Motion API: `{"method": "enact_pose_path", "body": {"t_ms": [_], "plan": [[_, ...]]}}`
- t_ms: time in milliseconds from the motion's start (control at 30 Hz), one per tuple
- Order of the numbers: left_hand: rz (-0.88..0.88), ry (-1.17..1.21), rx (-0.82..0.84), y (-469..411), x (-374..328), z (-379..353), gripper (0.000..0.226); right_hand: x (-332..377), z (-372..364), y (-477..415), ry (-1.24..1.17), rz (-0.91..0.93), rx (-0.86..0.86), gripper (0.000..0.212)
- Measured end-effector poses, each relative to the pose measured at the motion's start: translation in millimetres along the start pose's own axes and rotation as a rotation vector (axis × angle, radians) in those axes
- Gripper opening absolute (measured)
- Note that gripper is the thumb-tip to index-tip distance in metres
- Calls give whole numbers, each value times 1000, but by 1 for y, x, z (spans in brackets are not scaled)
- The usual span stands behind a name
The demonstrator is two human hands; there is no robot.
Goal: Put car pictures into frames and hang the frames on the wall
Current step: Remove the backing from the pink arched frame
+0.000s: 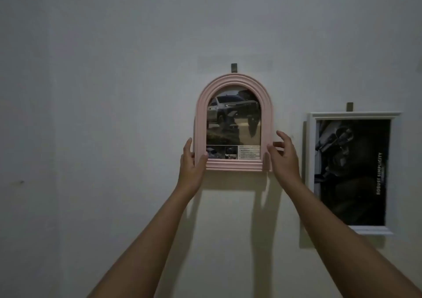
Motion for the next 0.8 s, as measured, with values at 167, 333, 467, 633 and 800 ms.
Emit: {"method": "enact_pose_path", "body": {"t_ms": [167, 333, 467, 633, 800], "plan": [[-67, 7, -42, -3, -3, -13, 55, -5, -14, -3, -85, 23, 36, 46], [-139, 29, -98, 9, -13, -11, 54, 9, -8, 1, -106, 87, 26, 47], [-175, 66, -118, 25, -25, 0, 54, 34, 4, 19, -159, 159, 57, 46], [-81, 106, -102, 78, -14, 12, 54, 37, 25, 77, -252, 143, 202, 46], [111, 95, -51, 157, 19, 4, 53, 1, 43, 158, -279, 37, 115, 45]]}}
Point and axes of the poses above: each hand's wrist, its own y-axis away from the middle knuckle, its own z-axis out of the back of the hand, x = y × z, the point moved 2 cm from there along -y, towards the middle knuckle, and after that the axes turned 1 degree about -z, right-handed, at the moved point
